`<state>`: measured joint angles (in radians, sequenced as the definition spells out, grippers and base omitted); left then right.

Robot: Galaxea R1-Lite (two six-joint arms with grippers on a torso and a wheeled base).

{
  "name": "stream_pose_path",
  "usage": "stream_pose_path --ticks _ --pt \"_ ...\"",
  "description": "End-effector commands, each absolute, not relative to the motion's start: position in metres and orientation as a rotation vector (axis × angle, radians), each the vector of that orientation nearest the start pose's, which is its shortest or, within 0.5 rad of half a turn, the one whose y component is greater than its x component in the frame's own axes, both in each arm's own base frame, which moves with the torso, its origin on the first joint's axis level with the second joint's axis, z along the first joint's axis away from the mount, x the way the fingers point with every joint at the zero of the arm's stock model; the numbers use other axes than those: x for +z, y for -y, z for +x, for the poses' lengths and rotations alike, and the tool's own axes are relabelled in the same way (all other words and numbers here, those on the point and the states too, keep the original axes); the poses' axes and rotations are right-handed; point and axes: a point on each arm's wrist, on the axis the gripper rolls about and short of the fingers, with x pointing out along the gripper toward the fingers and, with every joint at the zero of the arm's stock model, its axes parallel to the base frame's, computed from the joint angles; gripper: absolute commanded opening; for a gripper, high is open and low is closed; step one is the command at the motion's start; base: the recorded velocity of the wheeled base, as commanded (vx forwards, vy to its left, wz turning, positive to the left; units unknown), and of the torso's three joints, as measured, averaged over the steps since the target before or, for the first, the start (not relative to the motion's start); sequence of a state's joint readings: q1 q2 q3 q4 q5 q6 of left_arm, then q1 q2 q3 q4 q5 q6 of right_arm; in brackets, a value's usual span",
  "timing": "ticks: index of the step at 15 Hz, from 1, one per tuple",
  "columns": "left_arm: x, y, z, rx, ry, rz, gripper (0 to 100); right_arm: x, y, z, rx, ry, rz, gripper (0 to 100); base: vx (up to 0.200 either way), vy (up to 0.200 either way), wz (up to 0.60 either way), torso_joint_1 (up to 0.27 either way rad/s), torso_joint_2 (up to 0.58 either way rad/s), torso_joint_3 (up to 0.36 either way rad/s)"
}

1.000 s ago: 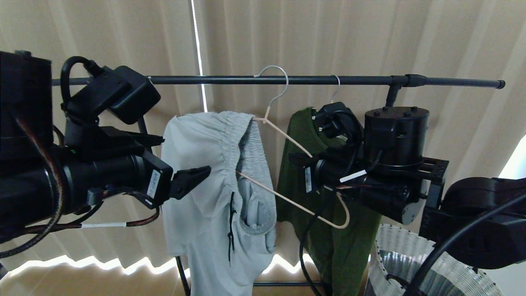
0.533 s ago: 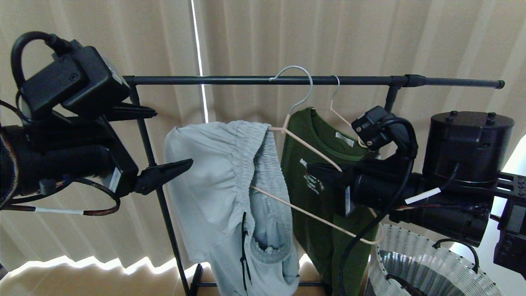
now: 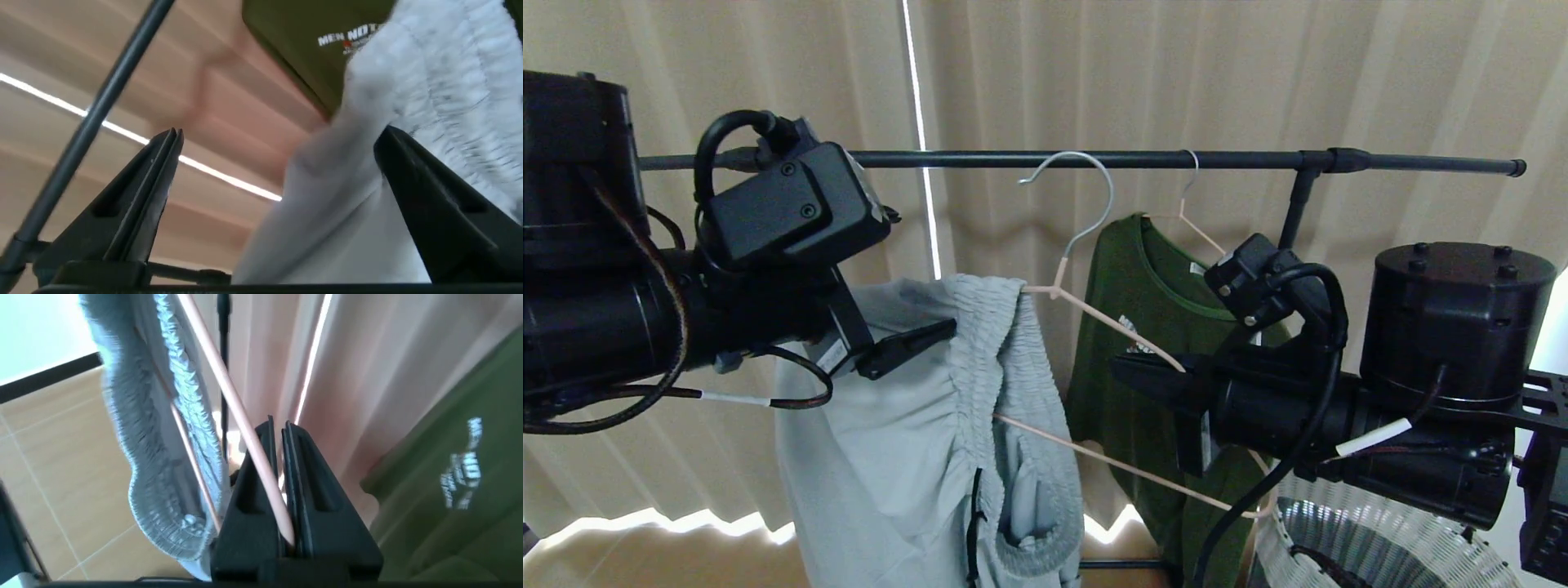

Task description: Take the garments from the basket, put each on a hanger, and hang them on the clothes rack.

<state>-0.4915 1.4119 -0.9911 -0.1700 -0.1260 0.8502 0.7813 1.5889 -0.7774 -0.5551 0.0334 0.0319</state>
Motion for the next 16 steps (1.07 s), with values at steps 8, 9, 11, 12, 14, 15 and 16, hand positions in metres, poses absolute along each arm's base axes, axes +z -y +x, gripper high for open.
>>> stream_pose_path --ticks 8,9,11,12,14,15,16 --pt "0.254 0.118 0.218 -0.704 -0.017 0.903 0 0.198 -0.207 0.184 0.891 -0.263 -0.074 0 0.000 0.000 0.00 0.000 0.00 0.000" --pt "0.253 0.118 0.217 -0.706 -0.018 0.903 0 0.198 -0.207 0.183 0.893 -0.262 -0.077 0 0.000 0.000 0.00 0.000 0.00 0.000" --pt "0.251 0.118 0.217 -0.709 -0.025 0.904 0 0.198 -0.207 0.183 0.897 -0.252 -0.090 0 0.000 0.000 0.00 0.000 0.00 0.000" --pt "0.251 0.118 0.217 -0.710 -0.026 0.904 0 0.199 -0.206 0.183 0.903 -0.251 -0.088 0 0.000 0.000 0.00 0.000 0.00 0.000" --pt "0.249 0.117 0.217 -0.714 -0.030 0.905 0 0.203 -0.203 0.179 0.938 -0.237 -0.082 0 0.000 0.000 0.00 0.000 0.00 0.000" --pt "0.249 0.117 0.217 -0.712 -0.031 0.905 0 0.204 -0.203 0.179 0.936 -0.236 -0.081 0 0.000 0.000 0.00 0.000 0.00 0.000" --pt "0.248 0.116 0.216 -0.711 -0.035 0.905 0 0.204 -0.203 0.179 0.936 -0.235 -0.080 0 0.000 0.000 0.00 0.000 0.00 0.000"
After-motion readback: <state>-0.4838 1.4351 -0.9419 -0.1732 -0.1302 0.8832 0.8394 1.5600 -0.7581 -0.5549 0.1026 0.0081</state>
